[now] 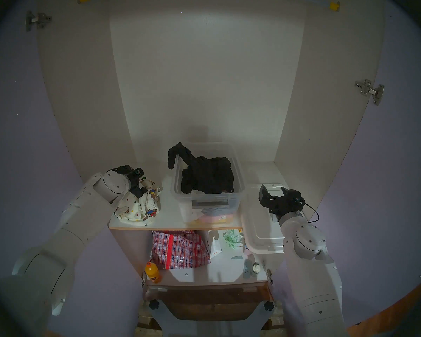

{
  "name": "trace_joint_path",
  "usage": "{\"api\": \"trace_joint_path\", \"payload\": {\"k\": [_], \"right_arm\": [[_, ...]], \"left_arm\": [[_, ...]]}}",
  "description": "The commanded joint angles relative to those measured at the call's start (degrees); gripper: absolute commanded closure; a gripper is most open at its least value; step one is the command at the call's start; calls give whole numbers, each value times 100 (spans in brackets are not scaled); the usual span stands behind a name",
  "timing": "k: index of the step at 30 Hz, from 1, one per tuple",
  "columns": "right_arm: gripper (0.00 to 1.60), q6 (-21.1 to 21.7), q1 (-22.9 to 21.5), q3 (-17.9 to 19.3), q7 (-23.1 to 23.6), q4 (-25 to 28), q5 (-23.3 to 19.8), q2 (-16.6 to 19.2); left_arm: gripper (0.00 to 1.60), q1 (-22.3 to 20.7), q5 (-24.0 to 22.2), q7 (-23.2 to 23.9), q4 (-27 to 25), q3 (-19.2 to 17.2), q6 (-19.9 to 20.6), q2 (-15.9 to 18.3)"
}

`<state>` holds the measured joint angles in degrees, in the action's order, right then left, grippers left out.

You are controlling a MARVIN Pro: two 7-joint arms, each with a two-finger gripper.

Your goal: Take clothing out of the storage bin and put the lid back on the bin

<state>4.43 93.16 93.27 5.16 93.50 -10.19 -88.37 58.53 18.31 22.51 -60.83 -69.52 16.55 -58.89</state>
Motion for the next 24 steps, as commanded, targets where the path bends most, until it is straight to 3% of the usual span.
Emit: {"api": "trace_joint_path", "payload": {"k": [1,7,10,16,21,24], "right_arm": [[0,-322,-145,-13,-574,-54,325,-256],[0,-200,-344,35,-515,-556,372,63],[0,-82,-558,-37,-110,-1063,288,481],[0,-75,-1036,-118,488,-2010,277,900],[0,-269,-1463,-113,748,-2818,310,992],[0,-50,-1704,-30,617,-3153,251,891]], "left_arm": [[0,-156,-10,-16,-135,-54,-38,13],[0,-156,-12,-17,-136,-52,-38,14],[0,-156,-13,-18,-135,-51,-38,15],[0,-157,-13,-19,-134,-50,-38,15],[0,-156,-15,-19,-135,-49,-38,16],[0,-156,-15,-19,-135,-49,-38,16]]}}
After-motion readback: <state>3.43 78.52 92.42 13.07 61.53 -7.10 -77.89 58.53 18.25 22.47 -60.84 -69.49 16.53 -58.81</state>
